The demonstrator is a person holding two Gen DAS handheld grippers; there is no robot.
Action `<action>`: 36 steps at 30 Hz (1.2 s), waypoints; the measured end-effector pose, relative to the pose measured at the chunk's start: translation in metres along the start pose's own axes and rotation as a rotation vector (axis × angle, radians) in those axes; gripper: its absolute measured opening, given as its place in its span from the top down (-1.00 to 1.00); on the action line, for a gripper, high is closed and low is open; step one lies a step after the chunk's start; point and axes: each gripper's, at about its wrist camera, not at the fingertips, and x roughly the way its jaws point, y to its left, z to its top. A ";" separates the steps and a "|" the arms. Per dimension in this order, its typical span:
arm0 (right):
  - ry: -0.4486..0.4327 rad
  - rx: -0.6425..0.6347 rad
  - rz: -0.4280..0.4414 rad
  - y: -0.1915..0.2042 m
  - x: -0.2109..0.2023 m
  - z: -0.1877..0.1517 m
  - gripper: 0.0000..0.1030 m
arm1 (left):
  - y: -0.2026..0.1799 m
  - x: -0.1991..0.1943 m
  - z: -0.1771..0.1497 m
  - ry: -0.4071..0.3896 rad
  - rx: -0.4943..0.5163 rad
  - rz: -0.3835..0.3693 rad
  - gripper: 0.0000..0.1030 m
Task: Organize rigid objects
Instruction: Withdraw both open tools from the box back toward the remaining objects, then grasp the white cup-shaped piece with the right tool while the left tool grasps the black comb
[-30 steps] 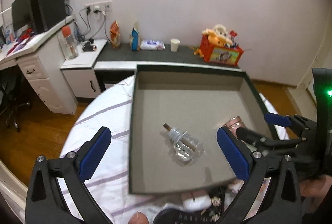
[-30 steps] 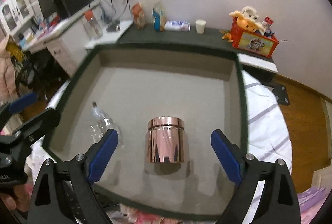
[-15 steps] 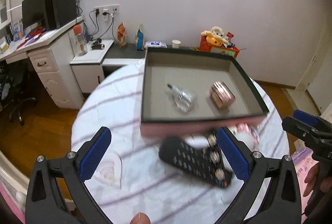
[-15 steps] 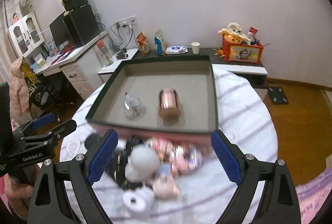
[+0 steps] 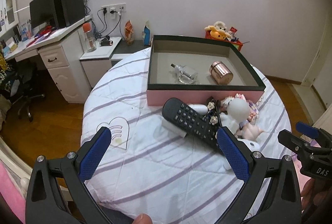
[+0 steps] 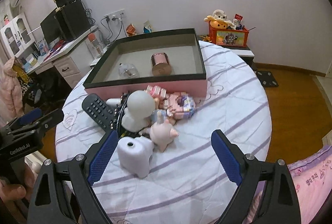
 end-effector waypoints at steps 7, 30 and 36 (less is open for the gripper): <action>0.003 -0.023 -0.001 0.012 -0.005 -0.012 -0.80 | 0.005 -0.006 -0.013 0.011 -0.018 -0.004 -1.00; 0.093 -0.025 0.025 0.035 0.027 -0.034 -0.80 | 0.011 0.008 -0.026 0.067 -0.020 0.009 -1.00; 0.112 0.003 0.027 0.033 0.043 -0.035 -0.79 | 0.014 0.015 -0.028 0.081 -0.027 0.014 -1.00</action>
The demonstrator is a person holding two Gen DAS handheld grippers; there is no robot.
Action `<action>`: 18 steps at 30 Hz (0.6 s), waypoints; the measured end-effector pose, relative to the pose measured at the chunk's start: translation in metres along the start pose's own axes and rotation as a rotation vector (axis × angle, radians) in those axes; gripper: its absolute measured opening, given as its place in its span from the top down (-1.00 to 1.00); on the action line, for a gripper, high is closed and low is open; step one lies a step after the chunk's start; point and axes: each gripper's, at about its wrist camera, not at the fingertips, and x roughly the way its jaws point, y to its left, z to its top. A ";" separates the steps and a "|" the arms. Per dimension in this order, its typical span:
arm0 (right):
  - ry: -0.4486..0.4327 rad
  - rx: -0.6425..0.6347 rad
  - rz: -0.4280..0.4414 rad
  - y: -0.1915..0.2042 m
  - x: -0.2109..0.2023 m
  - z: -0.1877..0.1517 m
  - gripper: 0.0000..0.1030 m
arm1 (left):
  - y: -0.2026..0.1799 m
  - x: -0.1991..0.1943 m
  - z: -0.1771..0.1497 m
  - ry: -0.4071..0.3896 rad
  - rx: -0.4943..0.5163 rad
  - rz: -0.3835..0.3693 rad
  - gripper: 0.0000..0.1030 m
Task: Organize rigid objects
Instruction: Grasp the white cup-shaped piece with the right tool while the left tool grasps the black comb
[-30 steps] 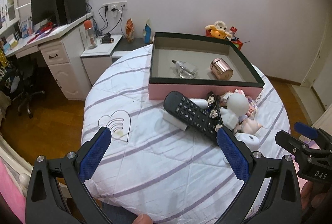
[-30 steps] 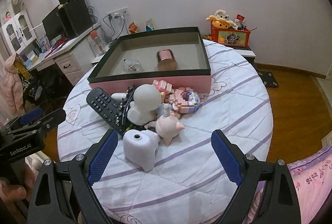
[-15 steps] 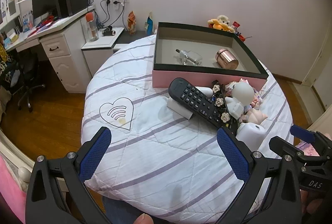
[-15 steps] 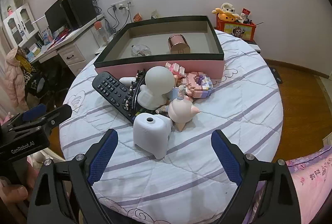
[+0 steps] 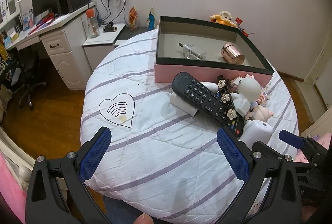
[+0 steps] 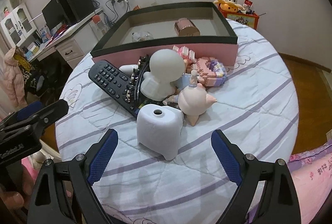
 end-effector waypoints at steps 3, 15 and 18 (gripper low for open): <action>0.007 0.018 0.011 -0.002 0.006 0.001 -0.65 | 0.001 0.005 0.000 0.010 0.000 -0.001 -1.00; 0.036 0.034 0.078 -0.007 0.026 0.000 -0.10 | 0.000 0.023 0.001 0.044 -0.001 -0.013 -1.00; 0.032 0.037 0.092 -0.011 0.022 -0.003 -0.10 | -0.004 0.028 0.002 0.053 0.002 -0.025 -1.00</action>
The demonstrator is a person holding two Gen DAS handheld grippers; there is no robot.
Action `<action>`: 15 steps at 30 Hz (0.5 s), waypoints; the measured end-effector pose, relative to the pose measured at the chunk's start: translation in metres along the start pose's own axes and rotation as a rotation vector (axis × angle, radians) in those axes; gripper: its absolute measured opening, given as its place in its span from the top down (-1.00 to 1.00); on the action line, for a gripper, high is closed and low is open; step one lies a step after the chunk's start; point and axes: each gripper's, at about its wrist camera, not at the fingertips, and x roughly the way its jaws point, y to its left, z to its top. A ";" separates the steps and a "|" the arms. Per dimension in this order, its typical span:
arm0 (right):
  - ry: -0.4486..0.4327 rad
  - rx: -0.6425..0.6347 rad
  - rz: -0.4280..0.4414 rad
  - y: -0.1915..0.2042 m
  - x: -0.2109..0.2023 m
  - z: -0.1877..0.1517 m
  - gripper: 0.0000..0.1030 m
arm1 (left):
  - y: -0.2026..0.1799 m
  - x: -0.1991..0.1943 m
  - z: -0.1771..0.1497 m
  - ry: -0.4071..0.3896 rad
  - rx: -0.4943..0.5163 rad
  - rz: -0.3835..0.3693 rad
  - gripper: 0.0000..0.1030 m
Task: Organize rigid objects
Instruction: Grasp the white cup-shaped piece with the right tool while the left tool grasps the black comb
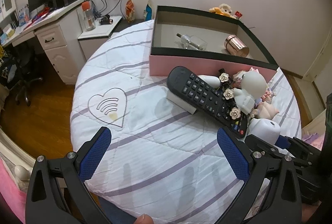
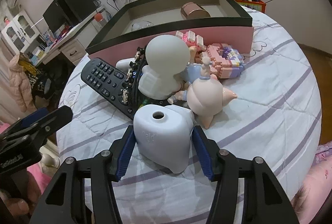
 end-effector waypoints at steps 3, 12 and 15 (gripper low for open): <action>-0.005 0.002 0.010 -0.004 -0.006 -0.002 -0.10 | -0.006 0.005 0.000 0.010 0.011 -0.009 -0.99; -0.023 0.013 0.044 -0.010 -0.018 -0.006 -0.10 | -0.028 0.009 0.005 0.007 0.055 -0.016 -1.00; -0.024 0.019 0.057 -0.014 -0.021 -0.008 -0.10 | -0.032 0.010 0.004 0.010 0.063 -0.015 -1.00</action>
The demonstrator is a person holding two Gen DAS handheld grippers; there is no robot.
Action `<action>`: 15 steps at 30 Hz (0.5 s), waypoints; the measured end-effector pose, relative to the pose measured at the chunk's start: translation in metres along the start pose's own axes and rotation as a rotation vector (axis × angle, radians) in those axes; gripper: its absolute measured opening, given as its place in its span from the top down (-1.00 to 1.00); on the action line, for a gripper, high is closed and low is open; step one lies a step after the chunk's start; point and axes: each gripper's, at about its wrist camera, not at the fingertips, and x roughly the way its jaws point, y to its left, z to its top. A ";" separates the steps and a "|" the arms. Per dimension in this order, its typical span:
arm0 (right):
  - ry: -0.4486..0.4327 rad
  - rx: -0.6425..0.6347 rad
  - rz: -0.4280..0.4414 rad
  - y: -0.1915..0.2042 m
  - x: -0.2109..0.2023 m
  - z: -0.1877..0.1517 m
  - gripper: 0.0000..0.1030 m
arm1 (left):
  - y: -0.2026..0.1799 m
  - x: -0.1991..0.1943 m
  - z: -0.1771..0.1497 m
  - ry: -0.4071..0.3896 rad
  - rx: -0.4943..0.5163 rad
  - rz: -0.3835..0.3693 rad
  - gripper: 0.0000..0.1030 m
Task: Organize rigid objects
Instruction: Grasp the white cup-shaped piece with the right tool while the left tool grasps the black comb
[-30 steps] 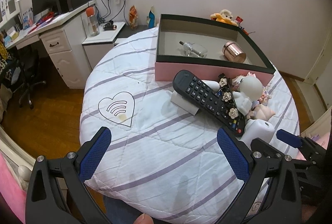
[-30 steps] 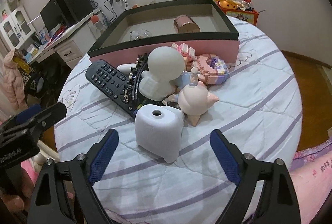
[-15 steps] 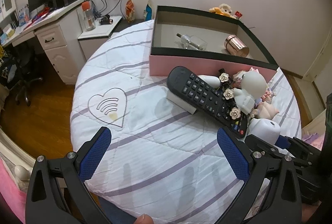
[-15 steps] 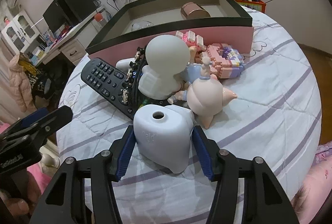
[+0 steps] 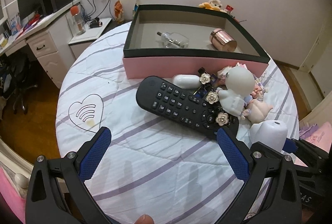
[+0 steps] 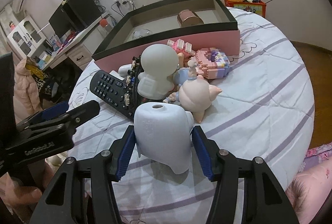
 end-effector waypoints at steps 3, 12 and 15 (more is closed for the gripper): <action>0.001 0.016 0.014 -0.005 0.000 -0.001 -0.10 | -0.003 0.001 0.001 0.004 0.003 0.005 -1.00; -0.045 0.031 0.013 -0.011 -0.018 -0.002 -0.10 | -0.026 0.006 0.007 -0.021 0.050 -0.035 -1.00; -0.058 0.044 0.014 -0.017 -0.024 -0.003 -0.10 | -0.036 0.011 0.010 -0.028 0.067 -0.061 -0.99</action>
